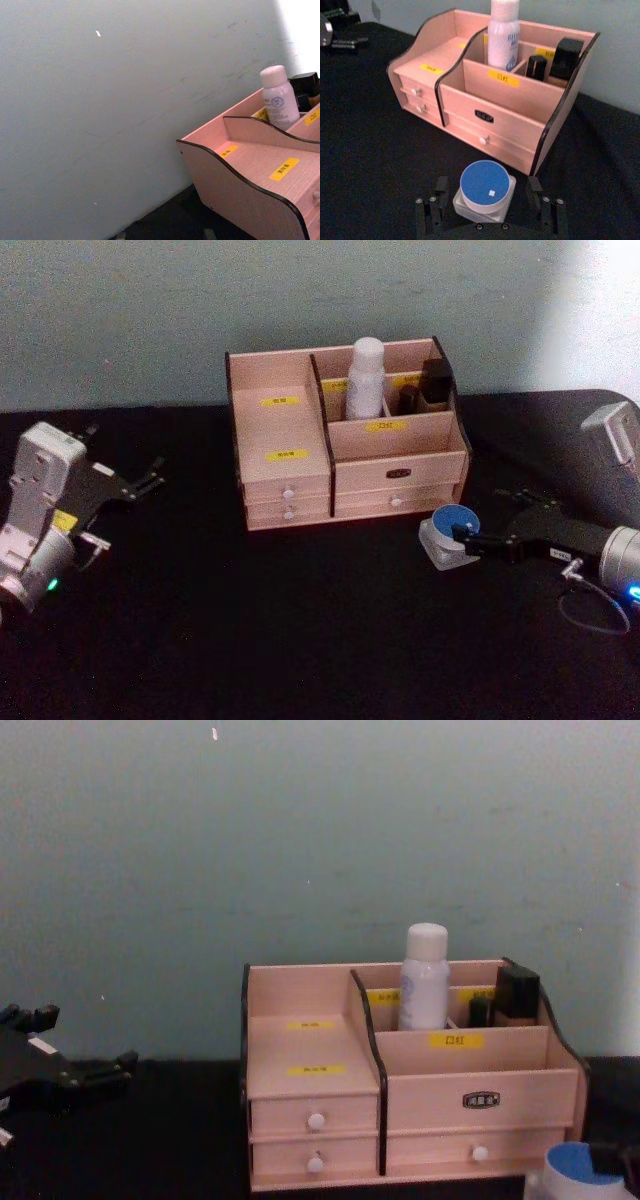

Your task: Pick up the facial cleanser and watermelon frost from the table and place them into the tiered storage box.

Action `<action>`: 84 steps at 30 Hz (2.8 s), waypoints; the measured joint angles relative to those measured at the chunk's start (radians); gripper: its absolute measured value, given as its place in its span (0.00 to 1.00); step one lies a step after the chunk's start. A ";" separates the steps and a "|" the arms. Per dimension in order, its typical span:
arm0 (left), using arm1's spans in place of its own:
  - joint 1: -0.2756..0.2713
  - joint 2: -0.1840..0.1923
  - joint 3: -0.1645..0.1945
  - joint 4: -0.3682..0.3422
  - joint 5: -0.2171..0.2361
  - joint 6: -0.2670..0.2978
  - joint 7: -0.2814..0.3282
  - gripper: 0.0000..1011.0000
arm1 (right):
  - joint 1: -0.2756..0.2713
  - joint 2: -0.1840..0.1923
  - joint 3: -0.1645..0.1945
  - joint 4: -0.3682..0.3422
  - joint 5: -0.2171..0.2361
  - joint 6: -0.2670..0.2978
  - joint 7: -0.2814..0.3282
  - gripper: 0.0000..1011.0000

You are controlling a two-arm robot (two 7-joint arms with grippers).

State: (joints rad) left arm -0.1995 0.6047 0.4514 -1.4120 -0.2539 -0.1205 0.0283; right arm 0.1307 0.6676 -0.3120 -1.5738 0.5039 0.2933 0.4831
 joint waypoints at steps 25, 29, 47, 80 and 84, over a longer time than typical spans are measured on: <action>0.000 0.000 0.000 0.000 0.000 0.000 0.000 0.99 | 0.071 -0.012 -0.082 0.086 0.006 0.012 0.014 0.99; 0.000 0.000 0.000 0.000 0.000 0.000 0.000 0.99 | 0.081 -0.016 -0.089 0.095 0.004 0.010 0.012 0.99; 0.000 0.000 0.000 0.000 0.000 0.000 0.000 0.99 | 0.109 -0.032 -0.109 0.129 -0.015 0.005 0.012 0.99; 0.000 0.000 0.000 0.000 0.000 0.000 0.000 0.99 | 0.128 -0.045 -0.124 0.151 -0.029 0.010 0.016 0.99; 0.000 0.000 0.000 0.000 0.000 0.000 0.000 0.99 | 0.128 -0.044 -0.124 0.151 -0.029 0.010 0.017 0.99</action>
State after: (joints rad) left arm -0.1995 0.6047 0.4514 -1.4120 -0.2539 -0.1205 0.0283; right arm 0.2587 0.6232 -0.4359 -1.4229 0.4747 0.3028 0.4998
